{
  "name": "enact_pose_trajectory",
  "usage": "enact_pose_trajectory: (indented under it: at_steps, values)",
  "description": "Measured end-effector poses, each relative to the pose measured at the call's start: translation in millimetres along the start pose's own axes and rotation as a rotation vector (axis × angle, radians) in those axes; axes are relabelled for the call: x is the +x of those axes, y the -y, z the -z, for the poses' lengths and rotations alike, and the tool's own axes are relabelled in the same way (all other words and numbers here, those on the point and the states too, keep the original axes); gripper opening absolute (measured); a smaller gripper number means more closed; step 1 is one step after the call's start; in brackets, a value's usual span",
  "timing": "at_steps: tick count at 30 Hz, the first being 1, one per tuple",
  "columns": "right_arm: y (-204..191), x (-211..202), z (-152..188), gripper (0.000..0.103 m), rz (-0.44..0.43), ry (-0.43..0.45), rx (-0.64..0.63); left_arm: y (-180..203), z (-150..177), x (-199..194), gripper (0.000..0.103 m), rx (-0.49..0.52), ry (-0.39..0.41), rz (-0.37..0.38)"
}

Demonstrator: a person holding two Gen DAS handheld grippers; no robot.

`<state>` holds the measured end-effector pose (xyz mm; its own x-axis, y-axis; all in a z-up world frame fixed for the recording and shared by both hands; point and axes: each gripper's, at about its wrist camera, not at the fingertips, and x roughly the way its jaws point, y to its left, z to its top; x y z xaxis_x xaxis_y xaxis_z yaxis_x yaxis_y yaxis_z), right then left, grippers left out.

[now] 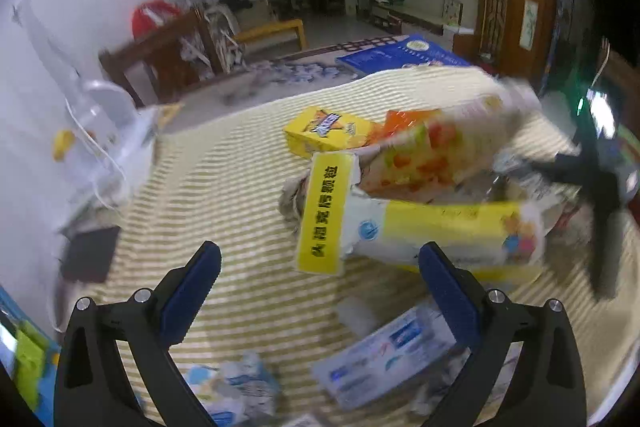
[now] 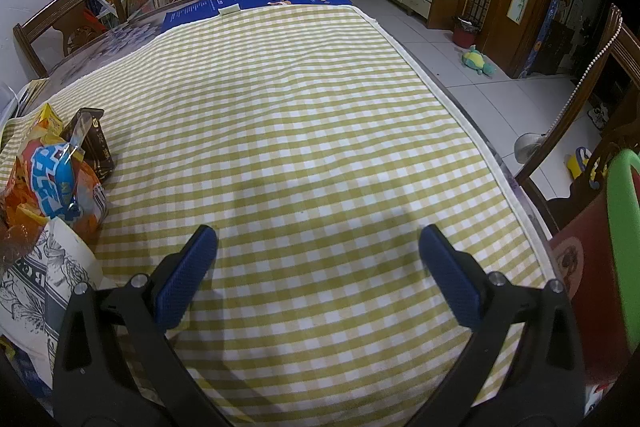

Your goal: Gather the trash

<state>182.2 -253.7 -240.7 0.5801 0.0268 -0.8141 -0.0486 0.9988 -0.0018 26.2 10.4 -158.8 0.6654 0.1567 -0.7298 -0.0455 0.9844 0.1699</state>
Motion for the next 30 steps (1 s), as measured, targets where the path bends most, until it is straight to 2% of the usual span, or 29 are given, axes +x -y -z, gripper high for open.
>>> enact_pose_trajectory:
  at_steps: [3,6,9,13,15,18,21,27,30]
  values:
    - [0,0,0,0.100,0.000,0.000,0.000,-3,6,9,0.095,-0.032,-0.034,0.019]
    - [0,0,0,0.100,0.000,0.000,0.000,-2,8,19,0.095,-0.111,-0.060,0.105]
    - [0,0,0,0.100,0.000,0.000,0.000,12,-1,20,0.095,-0.111,-0.019,0.162]
    - [-1,1,0,0.099,0.017,-0.007,0.017,28,-23,14,0.095,-0.047,0.058,0.207]
    - [6,-8,-2,0.099,0.073,0.003,0.039,33,-32,8,0.095,-0.017,0.072,0.180]
    - [14,-42,-11,0.099,0.117,0.097,0.074,33,-41,-3,0.095,-0.001,0.085,0.143]
    - [13,-82,-22,0.099,0.166,0.162,0.062,27,-55,-26,0.095,-0.026,0.123,0.147]
    - [-1,-183,-31,0.099,0.073,0.288,0.122,23,-92,-77,0.095,-0.095,0.201,0.202]
    - [-5,-225,-29,0.099,0.067,0.344,0.174,23,-107,-98,0.095,-0.093,0.218,0.230]
